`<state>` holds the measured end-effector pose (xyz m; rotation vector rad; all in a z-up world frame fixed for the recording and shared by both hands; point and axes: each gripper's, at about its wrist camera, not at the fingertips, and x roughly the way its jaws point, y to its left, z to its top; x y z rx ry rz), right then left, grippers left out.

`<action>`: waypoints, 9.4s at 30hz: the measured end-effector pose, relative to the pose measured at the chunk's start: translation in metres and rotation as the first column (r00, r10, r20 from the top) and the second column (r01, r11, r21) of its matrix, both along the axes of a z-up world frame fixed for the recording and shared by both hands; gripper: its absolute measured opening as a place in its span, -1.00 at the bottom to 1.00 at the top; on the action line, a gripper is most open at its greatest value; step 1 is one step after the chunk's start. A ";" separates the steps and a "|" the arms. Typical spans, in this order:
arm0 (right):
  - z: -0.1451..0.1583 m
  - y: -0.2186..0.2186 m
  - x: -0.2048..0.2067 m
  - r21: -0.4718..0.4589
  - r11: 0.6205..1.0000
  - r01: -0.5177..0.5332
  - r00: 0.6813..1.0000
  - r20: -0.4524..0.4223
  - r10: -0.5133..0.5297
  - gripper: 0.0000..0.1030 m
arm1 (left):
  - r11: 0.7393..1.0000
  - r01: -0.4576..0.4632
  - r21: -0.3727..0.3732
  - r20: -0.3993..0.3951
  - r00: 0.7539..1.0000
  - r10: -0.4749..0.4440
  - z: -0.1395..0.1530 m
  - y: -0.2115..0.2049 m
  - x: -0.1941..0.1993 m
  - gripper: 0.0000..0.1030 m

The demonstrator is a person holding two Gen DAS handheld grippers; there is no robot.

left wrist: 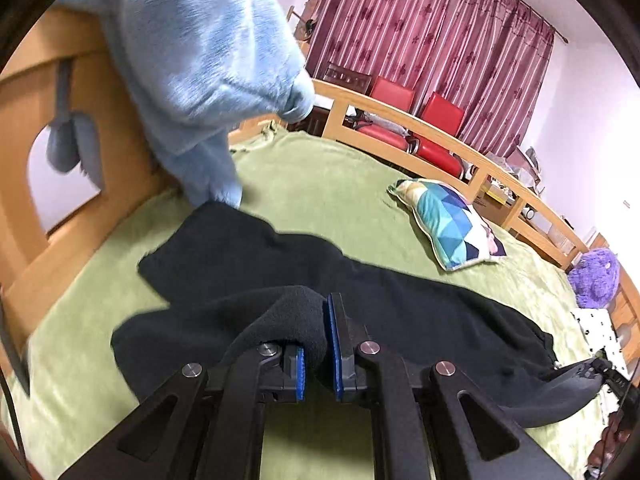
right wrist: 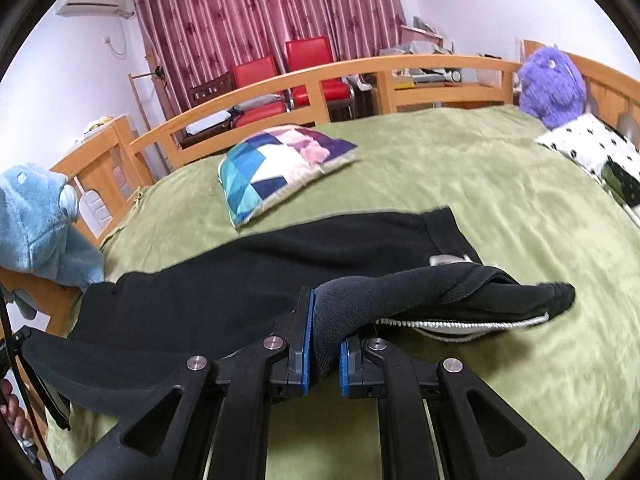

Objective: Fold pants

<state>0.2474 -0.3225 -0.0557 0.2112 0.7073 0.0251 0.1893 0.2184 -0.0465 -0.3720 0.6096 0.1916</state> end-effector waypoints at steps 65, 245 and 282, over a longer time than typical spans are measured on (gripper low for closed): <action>-0.185 -0.061 0.148 0.196 0.944 0.266 0.949 -0.223 -0.221 -0.70 | 0.979 -0.139 -0.152 -0.309 0.947 0.087 -0.183 -0.041 0.118 -0.59; -0.091 -0.273 -0.227 -0.081 0.909 0.410 0.910 -0.037 -0.414 0.24 | 0.973 0.229 -0.009 -0.249 0.942 -0.224 -0.100 -0.159 -0.128 0.27; -0.153 0.098 0.020 -0.181 0.908 -0.377 0.898 -0.310 0.311 -0.62 | 0.993 0.114 -0.014 -0.202 0.973 -0.115 -0.132 0.002 -0.151 0.27</action>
